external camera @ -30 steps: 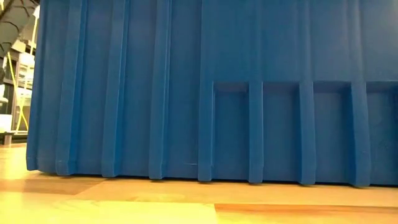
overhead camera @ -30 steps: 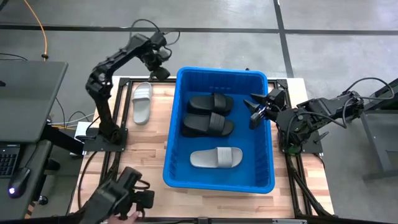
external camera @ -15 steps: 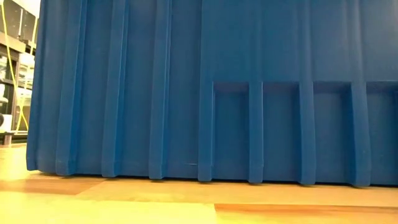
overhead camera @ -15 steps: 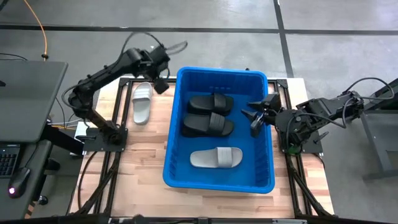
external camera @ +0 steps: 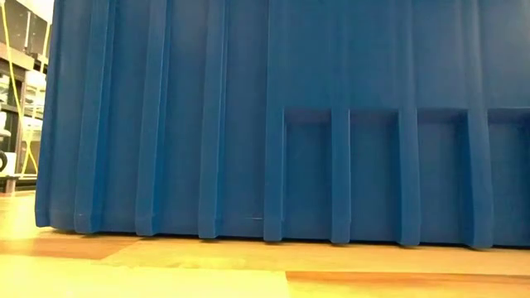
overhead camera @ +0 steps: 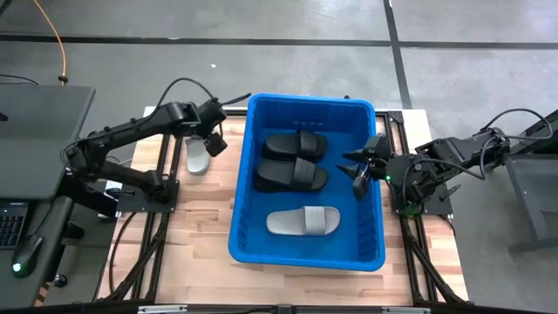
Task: Pick and place slides into bin
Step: Put the white slipper into the bin
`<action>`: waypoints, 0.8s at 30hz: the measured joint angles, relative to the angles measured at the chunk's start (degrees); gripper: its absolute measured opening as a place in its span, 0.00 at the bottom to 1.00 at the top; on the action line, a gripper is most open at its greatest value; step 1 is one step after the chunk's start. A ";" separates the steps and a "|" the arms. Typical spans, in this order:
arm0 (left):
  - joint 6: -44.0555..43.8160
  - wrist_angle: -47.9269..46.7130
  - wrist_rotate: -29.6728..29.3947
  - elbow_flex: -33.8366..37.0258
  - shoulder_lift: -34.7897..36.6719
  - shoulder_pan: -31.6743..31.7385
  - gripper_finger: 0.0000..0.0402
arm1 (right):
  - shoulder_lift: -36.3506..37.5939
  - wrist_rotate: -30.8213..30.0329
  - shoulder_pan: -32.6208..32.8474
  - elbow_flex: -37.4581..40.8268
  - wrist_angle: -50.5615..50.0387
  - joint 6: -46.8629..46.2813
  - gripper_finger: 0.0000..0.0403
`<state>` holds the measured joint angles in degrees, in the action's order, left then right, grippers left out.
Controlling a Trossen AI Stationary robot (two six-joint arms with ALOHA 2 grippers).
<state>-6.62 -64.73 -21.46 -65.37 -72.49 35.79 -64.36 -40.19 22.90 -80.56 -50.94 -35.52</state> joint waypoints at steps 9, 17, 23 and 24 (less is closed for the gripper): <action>1.87 3.69 3.87 11.70 6.23 -0.19 0.61 | 0.00 3.27 0.00 0.00 -0.07 -2.03 0.41; 9.52 9.02 0.63 14.98 5.88 -0.17 0.61 | -0.03 7.97 0.02 -0.01 -0.05 -5.52 0.41; 12.52 11.68 2.04 21.22 5.85 -0.19 0.61 | -0.07 7.54 0.02 -0.01 0.06 -9.69 0.41; 12.72 11.82 2.21 22.17 5.85 -0.19 0.61 | -0.07 7.32 0.02 -0.01 0.07 -10.72 0.41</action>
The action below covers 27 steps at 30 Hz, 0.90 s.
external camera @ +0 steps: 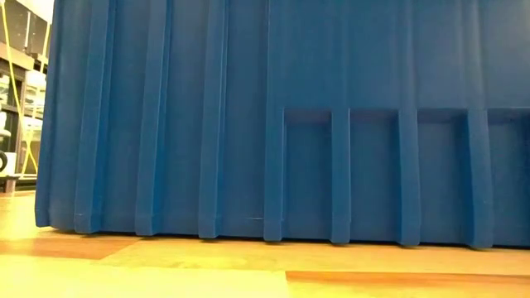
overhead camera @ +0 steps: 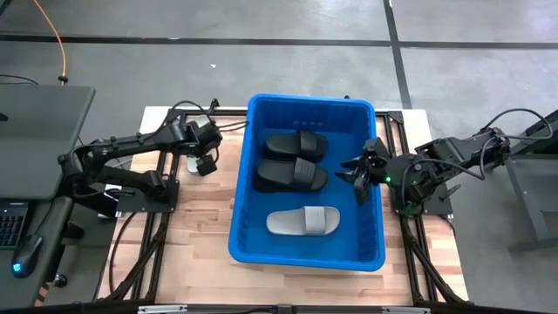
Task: Pick and place slides into bin
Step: Put the white slipper into the bin
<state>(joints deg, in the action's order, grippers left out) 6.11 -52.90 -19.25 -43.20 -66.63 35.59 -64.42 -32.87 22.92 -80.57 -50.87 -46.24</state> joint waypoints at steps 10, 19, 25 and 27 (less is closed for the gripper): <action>6.26 4.58 -9.87 2.02 0.00 0.00 0.61 | -0.02 -3.70 -0.04 0.02 -0.33 -5.80 0.41; 8.80 6.73 -13.61 5.51 0.00 0.02 0.61 | -0.02 -2.55 -0.04 0.02 -0.39 -10.95 0.41; 8.62 7.46 -15.91 5.94 -1.15 0.04 0.61 | -0.04 -2.62 -0.04 0.00 -0.39 -13.81 0.41; 8.67 8.63 -15.93 5.93 -2.37 0.07 0.61 | -0.03 -2.64 -0.03 0.01 -0.37 -13.94 0.41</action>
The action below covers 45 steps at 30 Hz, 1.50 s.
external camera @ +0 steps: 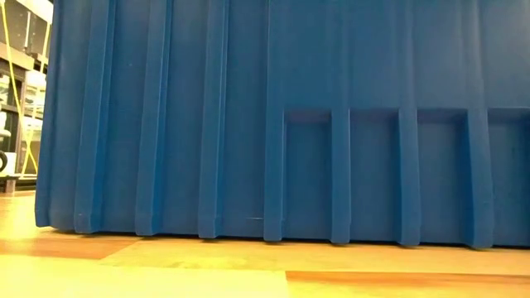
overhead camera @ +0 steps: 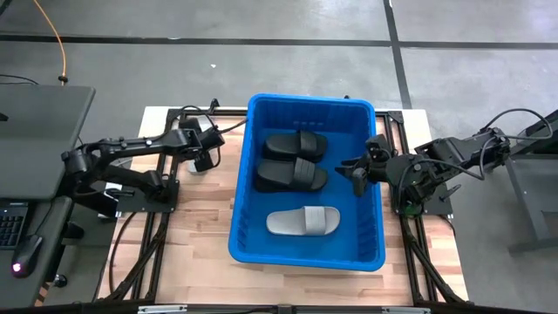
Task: Pick and place slides into bin
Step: Put the white slipper into the bin
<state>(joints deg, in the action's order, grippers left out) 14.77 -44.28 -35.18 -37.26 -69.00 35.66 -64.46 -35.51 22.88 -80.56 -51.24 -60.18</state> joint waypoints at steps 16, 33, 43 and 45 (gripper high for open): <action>-4.57 4.37 -8.08 -0.01 -14.72 0.39 0.61 | -0.12 2.58 0.03 0.01 2.57 0.63 0.41; 0.90 11.75 -15.79 -0.28 -15.14 4.78 0.40 | -3.69 4.96 0.01 0.01 2.55 -0.32 0.41; 2.68 13.62 -4.53 -0.32 -12.89 9.38 0.02 | -6.19 7.35 0.03 0.00 2.57 -0.85 0.41; 1.38 12.75 -1.43 -0.35 -10.53 9.22 0.02 | -6.26 7.55 0.03 0.01 2.57 -0.85 0.41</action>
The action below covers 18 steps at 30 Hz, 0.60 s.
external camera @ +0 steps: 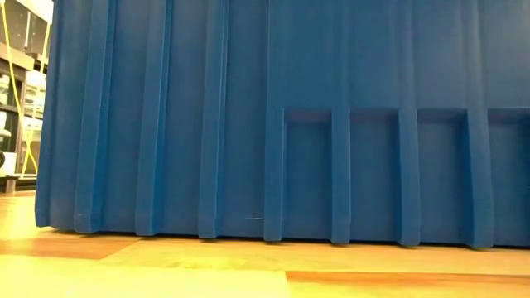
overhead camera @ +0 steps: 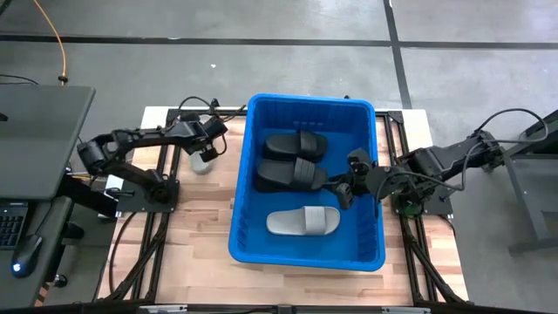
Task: Pick and place slides into bin
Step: Put the white slipper into the bin
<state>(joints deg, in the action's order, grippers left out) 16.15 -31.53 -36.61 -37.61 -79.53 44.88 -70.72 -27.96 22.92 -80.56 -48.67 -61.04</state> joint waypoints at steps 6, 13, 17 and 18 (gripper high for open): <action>-1.54 -5.70 1.31 -0.36 6.98 -4.00 0.01 | -0.07 -0.51 0.00 0.01 0.01 1.95 0.41; -2.94 -15.78 4.91 -4.12 10.35 -8.19 0.00 | -0.07 -3.34 0.00 -0.01 -0.18 4.51 0.41; -3.25 -18.97 5.42 -7.13 11.25 -12.56 0.00 | -0.07 -3.52 -0.05 0.01 0.14 4.52 0.41; -3.11 -20.32 5.36 -8.14 11.27 -13.66 0.00 | -0.07 -3.57 -0.11 -0.02 0.14 4.52 0.41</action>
<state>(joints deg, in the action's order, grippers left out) 13.05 -51.85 -31.25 -45.75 -68.25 31.22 -70.78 -31.53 22.81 -80.58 -48.53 -56.51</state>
